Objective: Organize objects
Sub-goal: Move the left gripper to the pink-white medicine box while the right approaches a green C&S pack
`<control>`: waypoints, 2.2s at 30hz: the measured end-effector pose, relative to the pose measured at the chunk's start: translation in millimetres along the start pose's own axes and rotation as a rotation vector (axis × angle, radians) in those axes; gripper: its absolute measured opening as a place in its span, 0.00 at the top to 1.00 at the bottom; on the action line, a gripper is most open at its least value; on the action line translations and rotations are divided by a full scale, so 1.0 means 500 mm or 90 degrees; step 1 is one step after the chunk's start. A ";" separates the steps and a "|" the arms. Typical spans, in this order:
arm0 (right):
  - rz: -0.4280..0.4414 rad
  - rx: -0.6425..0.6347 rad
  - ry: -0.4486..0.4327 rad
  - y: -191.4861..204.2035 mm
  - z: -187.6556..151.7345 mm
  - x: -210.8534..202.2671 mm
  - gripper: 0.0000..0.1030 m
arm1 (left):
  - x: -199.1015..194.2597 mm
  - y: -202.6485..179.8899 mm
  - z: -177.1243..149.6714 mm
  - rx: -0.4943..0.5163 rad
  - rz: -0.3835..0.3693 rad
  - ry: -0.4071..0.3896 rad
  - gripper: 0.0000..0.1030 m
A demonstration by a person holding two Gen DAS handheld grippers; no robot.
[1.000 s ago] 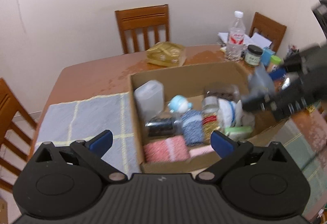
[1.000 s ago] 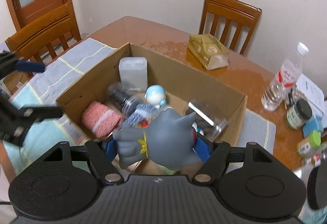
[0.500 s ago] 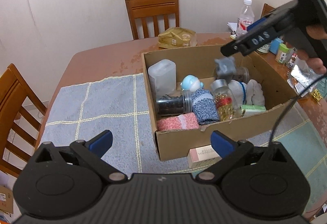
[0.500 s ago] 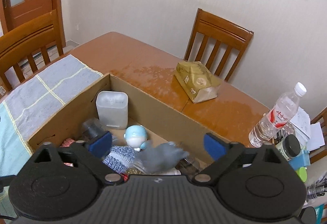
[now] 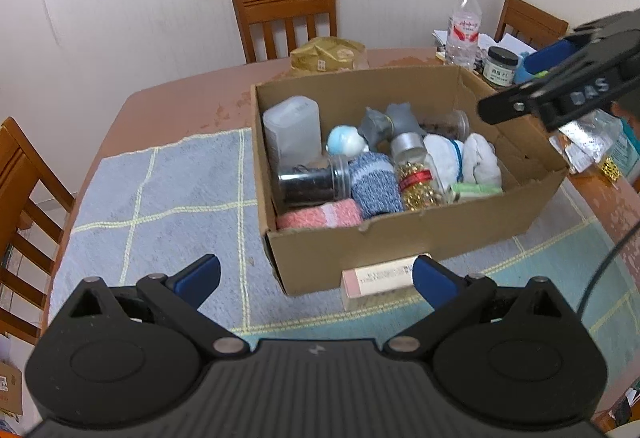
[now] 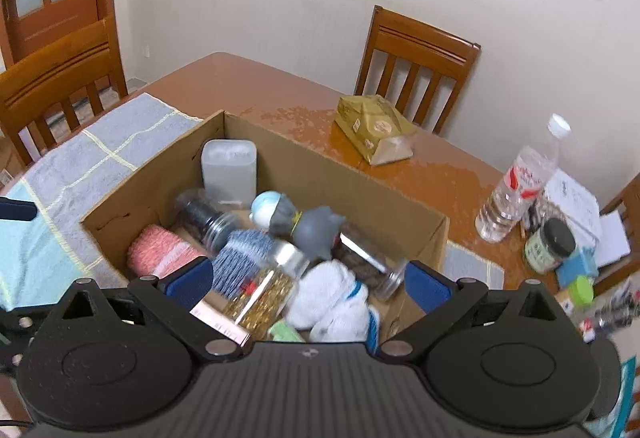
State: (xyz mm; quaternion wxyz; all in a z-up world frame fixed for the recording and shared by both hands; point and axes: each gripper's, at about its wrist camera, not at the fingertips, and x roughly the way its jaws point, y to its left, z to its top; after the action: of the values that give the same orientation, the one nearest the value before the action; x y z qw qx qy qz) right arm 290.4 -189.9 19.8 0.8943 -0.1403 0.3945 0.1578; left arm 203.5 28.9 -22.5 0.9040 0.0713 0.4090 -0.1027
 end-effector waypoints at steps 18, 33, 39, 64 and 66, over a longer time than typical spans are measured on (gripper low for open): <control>0.040 0.030 0.040 0.101 -0.195 0.008 0.00 | 0.025 0.035 -0.065 -0.080 0.067 0.042 0.01; 0.078 0.017 0.110 0.228 -0.258 0.128 0.00 | 0.046 0.046 -0.085 -0.083 0.061 0.077 0.01; 0.052 0.022 0.122 0.214 -0.280 0.127 0.00 | 0.055 0.031 -0.085 -0.071 0.033 0.081 0.01; -0.003 0.127 0.094 0.083 -0.367 0.083 0.00 | 0.164 -0.099 -0.054 -0.024 -0.022 0.058 0.01; -0.003 0.127 0.090 0.085 -0.370 0.080 0.00 | 0.181 -0.106 -0.054 -0.025 -0.007 0.059 0.01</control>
State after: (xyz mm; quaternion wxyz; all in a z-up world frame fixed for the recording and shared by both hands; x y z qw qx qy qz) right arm 176.9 -214.0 -135.9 0.8741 -0.0624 0.4701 0.1053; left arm 229.4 -28.1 -110.8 0.8847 0.0561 0.4527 -0.0960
